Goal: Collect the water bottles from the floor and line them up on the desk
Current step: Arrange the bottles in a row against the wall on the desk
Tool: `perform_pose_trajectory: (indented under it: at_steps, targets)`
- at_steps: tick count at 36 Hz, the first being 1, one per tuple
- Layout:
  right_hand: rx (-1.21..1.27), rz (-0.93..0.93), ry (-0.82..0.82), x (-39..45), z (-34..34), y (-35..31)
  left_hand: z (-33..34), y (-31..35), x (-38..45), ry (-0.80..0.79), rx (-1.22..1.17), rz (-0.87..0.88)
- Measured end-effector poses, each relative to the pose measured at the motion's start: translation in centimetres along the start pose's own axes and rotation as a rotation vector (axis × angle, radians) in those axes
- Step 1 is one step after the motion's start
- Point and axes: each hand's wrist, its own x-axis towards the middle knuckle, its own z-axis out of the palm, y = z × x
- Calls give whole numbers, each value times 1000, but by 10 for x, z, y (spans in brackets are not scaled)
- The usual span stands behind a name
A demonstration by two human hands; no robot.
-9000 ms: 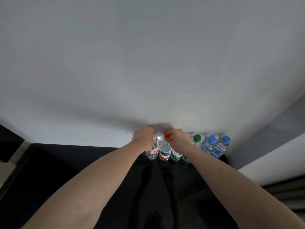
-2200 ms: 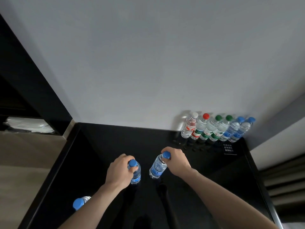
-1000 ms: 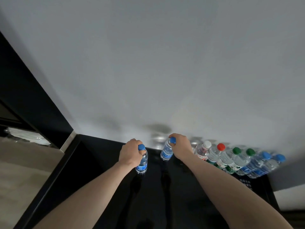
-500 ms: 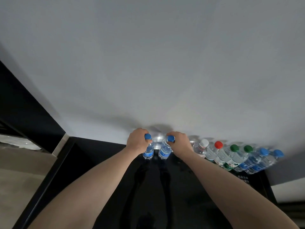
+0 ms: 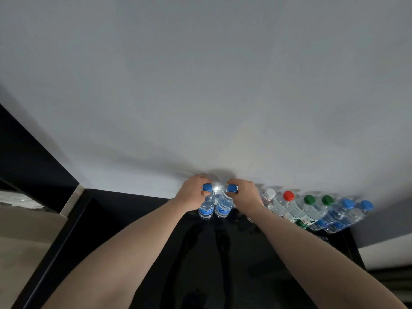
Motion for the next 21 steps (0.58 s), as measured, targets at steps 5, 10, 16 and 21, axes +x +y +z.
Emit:
perform_pose_trajectory:
  at_steps: [5,10,16,21]
  targets:
    - [11,10,21,-3,3,-1,8,4,1,12,5,34]
    - [6,23,6,-8,3,0,8,5,2,14,33,46]
    - [-14,25,-15,-15,6,4,8,10,3,-10,75,78]
    - [-9,5,-14,-22,1,4,8,14,5,5,111,74]
